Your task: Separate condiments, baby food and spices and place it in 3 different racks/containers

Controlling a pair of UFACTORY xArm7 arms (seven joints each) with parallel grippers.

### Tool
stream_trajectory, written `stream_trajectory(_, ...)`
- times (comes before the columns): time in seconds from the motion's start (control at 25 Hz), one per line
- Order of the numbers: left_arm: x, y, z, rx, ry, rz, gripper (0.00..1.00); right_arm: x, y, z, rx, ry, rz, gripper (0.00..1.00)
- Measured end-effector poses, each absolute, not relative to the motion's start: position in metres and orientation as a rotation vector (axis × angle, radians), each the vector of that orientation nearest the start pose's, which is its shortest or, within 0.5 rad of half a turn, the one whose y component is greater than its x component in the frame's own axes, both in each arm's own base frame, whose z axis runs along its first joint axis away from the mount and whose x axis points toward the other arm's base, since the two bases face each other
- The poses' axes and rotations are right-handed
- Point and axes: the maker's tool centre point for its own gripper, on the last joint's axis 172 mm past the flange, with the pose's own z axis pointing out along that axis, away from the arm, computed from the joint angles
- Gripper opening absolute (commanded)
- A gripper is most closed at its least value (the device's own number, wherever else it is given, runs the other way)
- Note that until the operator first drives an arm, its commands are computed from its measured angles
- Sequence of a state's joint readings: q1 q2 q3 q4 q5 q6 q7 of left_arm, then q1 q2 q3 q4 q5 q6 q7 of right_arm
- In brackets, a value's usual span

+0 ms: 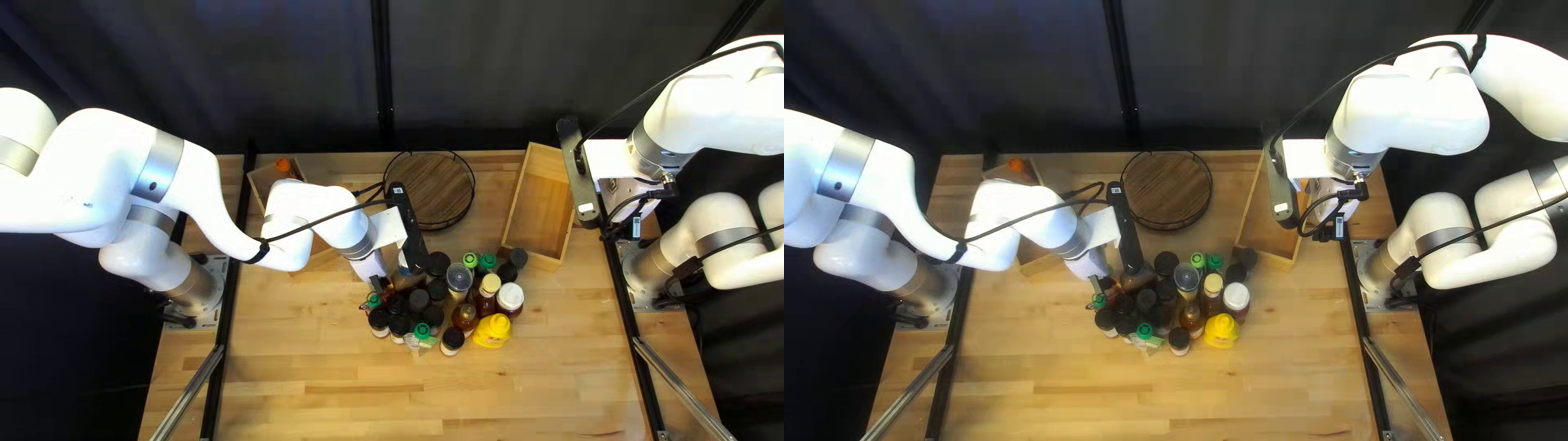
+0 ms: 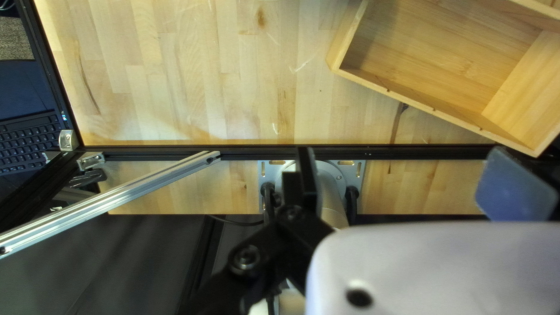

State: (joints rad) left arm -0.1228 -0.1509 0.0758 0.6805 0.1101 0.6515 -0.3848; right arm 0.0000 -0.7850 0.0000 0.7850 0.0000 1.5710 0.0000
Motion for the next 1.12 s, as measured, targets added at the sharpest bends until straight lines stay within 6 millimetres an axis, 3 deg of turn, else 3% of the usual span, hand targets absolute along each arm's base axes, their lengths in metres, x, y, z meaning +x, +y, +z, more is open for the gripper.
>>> stream_trajectory(0.16, 0.435, -0.01, 0.159, -3.083, -0.373, -0.266, 0.0, 0.248, 0.0, 0.32, -3.142, 0.0, 0.002, 1.0)
stream_trajectory(0.32, 0.428, 0.0, 0.2, -3.093, -0.297, -0.22, 0.0, 0.248, 0.0, 0.32, -3.142, 0.0, 0.002, 1.0)
stream_trajectory(0.52, 0.403, 0.022, 0.259, -3.094, -0.18, -0.185, 0.0, 0.248, 0.0, 0.32, -3.142, 0.0, 0.002, 1.0)
stream_trajectory(0.64, 0.385, 0.035, 0.283, -3.085, -0.1, -0.185, 0.0, 0.248, 0.0, 0.32, -3.142, 0.0, 0.002, 1.0)
stream_trajectory(0.8, 0.356, 0.05, 0.284, -3.079, -0.014, -0.172, 0.0, 0.248, 0.0, 0.32, -3.142, 0.0, 0.002, 1.0)
stream_trajectory(1.12, 0.295, 0.081, 0.24, -3.075, 0.031, -0.149, 0.0, 0.248, 0.0, 0.32, -3.142, 0.0, 0.002, 1.0)
